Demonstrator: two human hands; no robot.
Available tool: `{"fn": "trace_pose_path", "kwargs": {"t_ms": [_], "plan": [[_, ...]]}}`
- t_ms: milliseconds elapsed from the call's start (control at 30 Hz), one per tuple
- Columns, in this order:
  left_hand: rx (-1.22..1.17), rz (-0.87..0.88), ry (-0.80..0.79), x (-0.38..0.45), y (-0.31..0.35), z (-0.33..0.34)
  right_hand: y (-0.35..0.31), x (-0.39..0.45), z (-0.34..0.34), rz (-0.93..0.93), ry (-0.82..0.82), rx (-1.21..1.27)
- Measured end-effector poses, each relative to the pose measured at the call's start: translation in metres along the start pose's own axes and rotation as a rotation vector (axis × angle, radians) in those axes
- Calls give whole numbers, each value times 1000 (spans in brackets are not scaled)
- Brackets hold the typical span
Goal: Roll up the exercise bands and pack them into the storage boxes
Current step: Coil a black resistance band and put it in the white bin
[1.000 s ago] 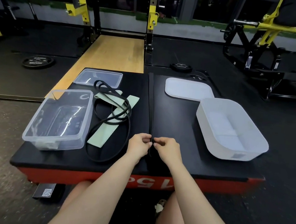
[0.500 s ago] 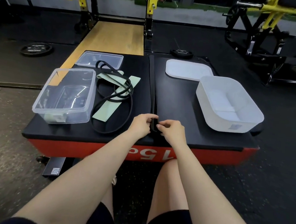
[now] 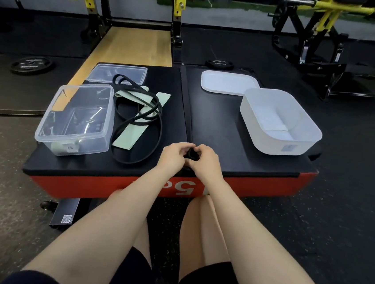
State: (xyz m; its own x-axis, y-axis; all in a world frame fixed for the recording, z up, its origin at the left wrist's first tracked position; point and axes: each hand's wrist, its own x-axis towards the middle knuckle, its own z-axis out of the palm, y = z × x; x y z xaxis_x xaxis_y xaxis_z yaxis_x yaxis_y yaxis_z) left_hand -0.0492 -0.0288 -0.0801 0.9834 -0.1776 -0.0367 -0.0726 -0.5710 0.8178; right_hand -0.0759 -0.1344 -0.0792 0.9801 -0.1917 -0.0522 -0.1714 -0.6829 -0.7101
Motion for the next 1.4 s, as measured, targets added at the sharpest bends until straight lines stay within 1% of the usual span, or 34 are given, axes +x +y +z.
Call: {"fn": "trace_pose_path", "kwargs": {"t_ms": [167, 233, 333, 600, 767, 900, 967, 1167, 1400], "plan": [[82, 74, -25, 1, -12, 1, 3, 1, 8, -4, 94, -14], [143, 126, -66, 4, -14, -1, 5, 0, 10, -26, 117, 4], [185, 141, -109, 5, -12, -3, 7, 1, 7, -27, 129, 28], [249, 169, -76, 14, -4, -9, 13, 3, 1, -65, 90, 66], [254, 174, -46, 13, -5, -6, 15, -1, 12, 4, 211, 135], [241, 190, -20, 13, -4, -4, 18, -1, 19, -20, 270, 67], [223, 190, -5, 14, -3, -3, 23, 0, 17, -29, 279, 79], [163, 210, 30, 12, -9, 2, 32, 9, -1, -67, 157, 104], [142, 219, -76, 11, -16, 3, 39, 25, -19, -186, -22, 53]]}}
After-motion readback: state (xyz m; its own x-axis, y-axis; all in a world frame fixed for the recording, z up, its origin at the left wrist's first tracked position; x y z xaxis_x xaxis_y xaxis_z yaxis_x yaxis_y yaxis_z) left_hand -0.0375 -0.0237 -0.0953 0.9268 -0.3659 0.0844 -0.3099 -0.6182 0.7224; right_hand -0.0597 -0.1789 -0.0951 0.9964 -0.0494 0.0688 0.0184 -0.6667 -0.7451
